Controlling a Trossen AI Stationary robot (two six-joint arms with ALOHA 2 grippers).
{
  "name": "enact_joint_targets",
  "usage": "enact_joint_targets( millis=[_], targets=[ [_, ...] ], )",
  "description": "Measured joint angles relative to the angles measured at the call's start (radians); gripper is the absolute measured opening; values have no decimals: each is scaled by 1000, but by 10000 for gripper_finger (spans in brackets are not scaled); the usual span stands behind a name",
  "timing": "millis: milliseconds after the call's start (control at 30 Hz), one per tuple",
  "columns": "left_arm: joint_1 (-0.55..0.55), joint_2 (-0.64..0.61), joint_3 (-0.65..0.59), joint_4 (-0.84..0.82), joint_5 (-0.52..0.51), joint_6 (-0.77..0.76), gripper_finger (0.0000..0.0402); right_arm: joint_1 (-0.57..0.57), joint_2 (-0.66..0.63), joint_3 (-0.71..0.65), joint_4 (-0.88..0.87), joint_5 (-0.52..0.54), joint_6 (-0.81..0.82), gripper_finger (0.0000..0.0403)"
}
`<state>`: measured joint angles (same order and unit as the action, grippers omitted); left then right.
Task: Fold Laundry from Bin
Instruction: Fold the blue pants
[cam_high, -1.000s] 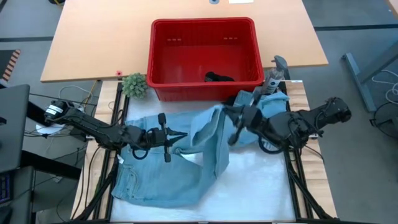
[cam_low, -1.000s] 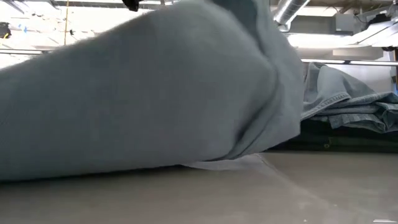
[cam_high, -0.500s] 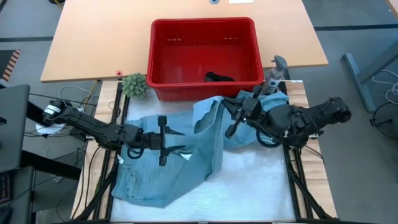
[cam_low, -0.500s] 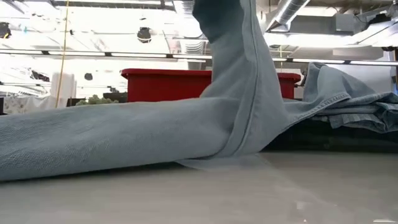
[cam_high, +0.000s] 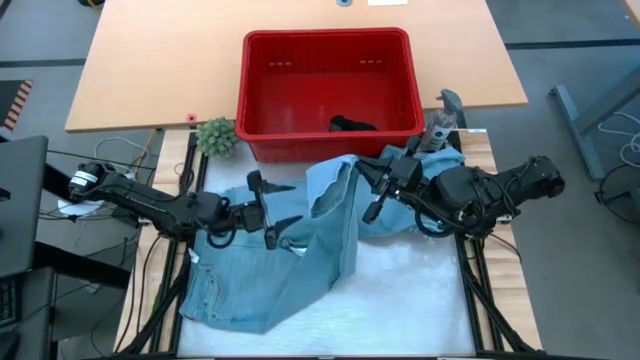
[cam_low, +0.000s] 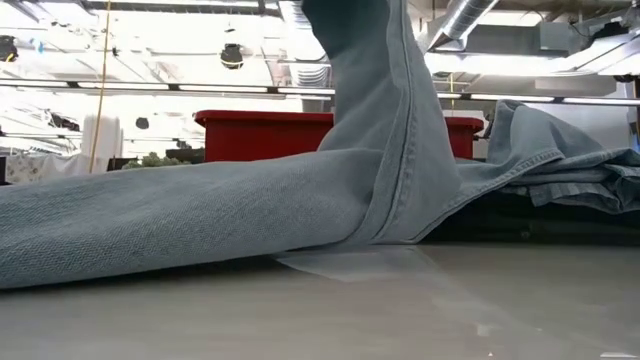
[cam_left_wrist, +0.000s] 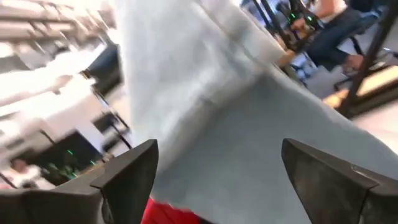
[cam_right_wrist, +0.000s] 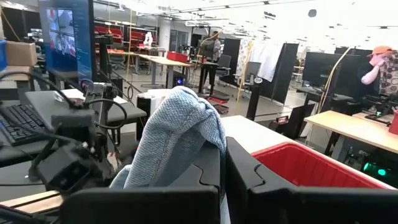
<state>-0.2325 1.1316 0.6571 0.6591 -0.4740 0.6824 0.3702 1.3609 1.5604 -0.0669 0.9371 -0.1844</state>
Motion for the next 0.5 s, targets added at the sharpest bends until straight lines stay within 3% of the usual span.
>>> enact_joint_targets(
  millis=[200, 333, 500],
  targets=[
    [24, 4, 0, 43, 84, 56, 335, 0, 0, 0, 3, -1, 4, 25],
    [37, 38, 0, 50, 76, 118, 335, -6, 0, 0, 4, -14, 32, 25],
    [42, 100, 0, 204, 33, 236, 335, -15, 3, 0, 3, -58, 61, 25]
  ],
)
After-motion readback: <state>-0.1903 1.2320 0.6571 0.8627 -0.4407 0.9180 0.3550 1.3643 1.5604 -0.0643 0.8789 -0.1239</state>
